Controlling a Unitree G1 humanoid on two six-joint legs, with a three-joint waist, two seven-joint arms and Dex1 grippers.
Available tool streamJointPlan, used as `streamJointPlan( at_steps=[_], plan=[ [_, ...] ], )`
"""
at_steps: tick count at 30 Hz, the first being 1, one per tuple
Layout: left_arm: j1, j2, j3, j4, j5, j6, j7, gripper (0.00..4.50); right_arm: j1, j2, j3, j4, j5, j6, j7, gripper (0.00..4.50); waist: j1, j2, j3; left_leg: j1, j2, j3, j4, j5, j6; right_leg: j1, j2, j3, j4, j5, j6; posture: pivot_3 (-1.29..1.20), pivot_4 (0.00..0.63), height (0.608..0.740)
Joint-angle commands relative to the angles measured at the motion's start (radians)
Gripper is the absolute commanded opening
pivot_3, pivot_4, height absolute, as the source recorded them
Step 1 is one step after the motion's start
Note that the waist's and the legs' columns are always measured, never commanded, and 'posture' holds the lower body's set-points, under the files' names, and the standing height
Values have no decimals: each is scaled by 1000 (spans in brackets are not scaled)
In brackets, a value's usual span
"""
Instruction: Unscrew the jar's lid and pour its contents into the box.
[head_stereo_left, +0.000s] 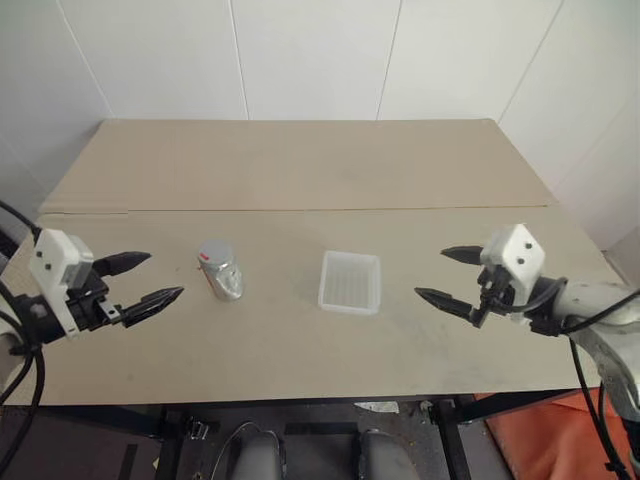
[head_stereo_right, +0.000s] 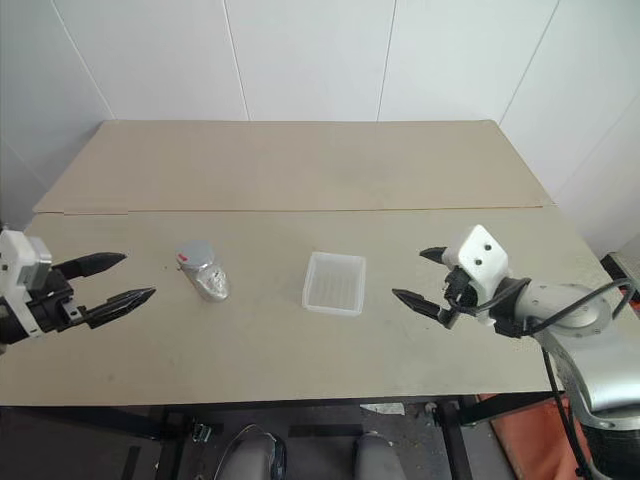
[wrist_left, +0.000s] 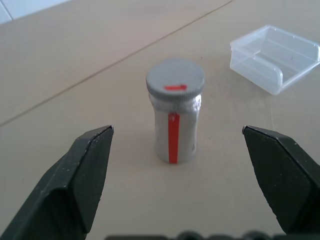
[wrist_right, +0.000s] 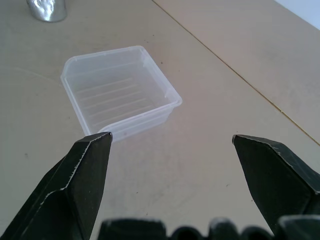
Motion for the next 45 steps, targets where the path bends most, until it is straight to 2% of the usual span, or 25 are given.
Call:
streamJointPlan(
  at_steps=[1,6,13,19,20,24,29,37,45],
  plan=[
    [5,-8,55,-55,-25,13,30,4500,-44,17,-7,-6,5,-16,-9,4485,4,0,0,0,0,0,0,0,0,0,0,0,0,0,0,0,150,740],
    [22,-43,43,-81,-25,7,47,4500,-68,31,-8,-12,4,-2,-14,4485,11,0,0,0,0,0,0,0,0,0,0,0,-1,0,0,0,150,740],
    [-64,-63,-39,-79,-27,11,95,4500,-45,8,-101,-2,46,0,18,4485,18,0,0,0,0,0,0,0,0,1,0,0,0,0,0,0,150,740],
    [2,-104,-75,-140,-11,16,129,4500,-6,-15,-112,-17,43,-17,50,4485,7,0,0,0,0,1,-1,0,0,0,0,1,-1,0,0,0,150,740],
    [12,-117,-88,-159,-9,11,138,4500,-9,-19,-114,-20,51,-5,56,4485,6,0,0,0,0,1,-1,0,0,0,0,1,-1,0,0,0,150,740],
    [-10,-275,-197,-218,98,-24,355,4500,-10,-42,-102,-17,55,-8,93,4485,8,0,0,2,-1,1,0,0,0,3,-1,2,-1,1,1,0,150,740],
    [2,-359,-261,-230,169,-68,425,4500,-37,-69,-115,-10,74,-1,125,4485,12,0,0,1,-1,1,0,0,0,2,0,2,-1,1,1,0,150,740],
    [-29,-370,-288,-142,199,-121,418,4500,-45,-111,-118,-8,83,-5,163,4485,14,0,0,1,-1,1,0,0,0,2,0,2,-1,1,1,0,150,740],
    [-139,-345,-338,59,225,-210,322,4500,-1,-139,-171,-43,160,7,226,4485,22,0,0,1,-1,1,0,0,0,2,0,1,-2,1,1,0,150,740]
  ],
)
